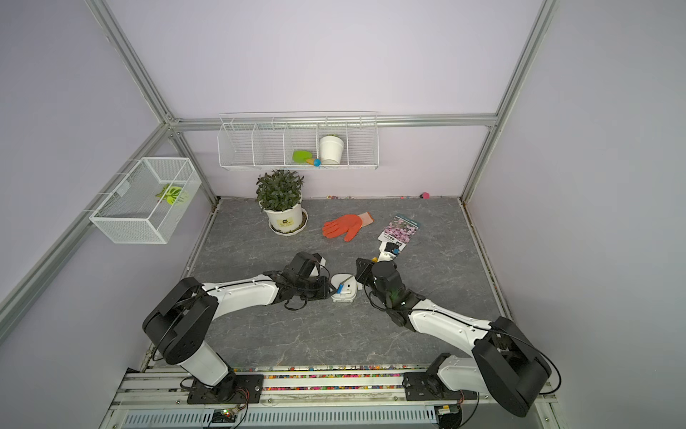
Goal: Remove the battery from the alarm
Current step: Place the screwdriver at the center of the board.
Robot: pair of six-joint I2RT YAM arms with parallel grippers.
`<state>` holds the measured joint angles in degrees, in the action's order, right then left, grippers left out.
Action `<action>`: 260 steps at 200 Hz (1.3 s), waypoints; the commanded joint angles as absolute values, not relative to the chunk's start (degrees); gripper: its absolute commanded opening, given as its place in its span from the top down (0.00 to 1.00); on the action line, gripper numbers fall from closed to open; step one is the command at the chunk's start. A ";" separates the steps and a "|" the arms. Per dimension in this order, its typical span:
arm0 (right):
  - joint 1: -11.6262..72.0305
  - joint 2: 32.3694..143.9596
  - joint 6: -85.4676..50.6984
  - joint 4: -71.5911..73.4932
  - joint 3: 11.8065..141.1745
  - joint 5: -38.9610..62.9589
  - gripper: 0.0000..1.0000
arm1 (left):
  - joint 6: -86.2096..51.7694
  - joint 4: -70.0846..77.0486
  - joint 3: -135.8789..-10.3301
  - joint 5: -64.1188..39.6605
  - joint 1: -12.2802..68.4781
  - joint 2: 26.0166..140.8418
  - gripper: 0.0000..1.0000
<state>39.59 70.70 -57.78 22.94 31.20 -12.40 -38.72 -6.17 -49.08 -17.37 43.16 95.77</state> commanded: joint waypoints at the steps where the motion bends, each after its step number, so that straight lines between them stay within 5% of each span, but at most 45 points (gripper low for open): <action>1: 37.76 64.32 -52.86 15.73 30.40 -14.89 1.00 | -37.65 -10.07 -50.64 -15.83 43.52 97.95 0.69; 87: 27.89 57.50 -35.68 -11.78 34.77 -17.26 1.00 | -37.09 -11.05 -50.81 -14.60 43.56 97.88 0.65; 130: 21.17 70.66 -30.09 -32.12 46.13 -12.07 1.00 | -36.79 -10.93 -51.06 -14.80 43.54 97.62 0.65; 193: 20.74 88.21 -27.24 -40.00 53.37 -8.98 0.99 | -36.66 -10.82 -50.57 -14.52 43.58 95.97 0.64; 260: 20.65 96.90 -26.37 -33.57 53.78 -8.77 0.63 | -36.83 -10.65 -49.91 -13.69 43.52 93.99 0.57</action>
<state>20.62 93.34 -27.18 -33.56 54.06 -8.82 -37.65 -9.28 -50.74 -14.92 43.42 96.09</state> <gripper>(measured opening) 0.321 0.404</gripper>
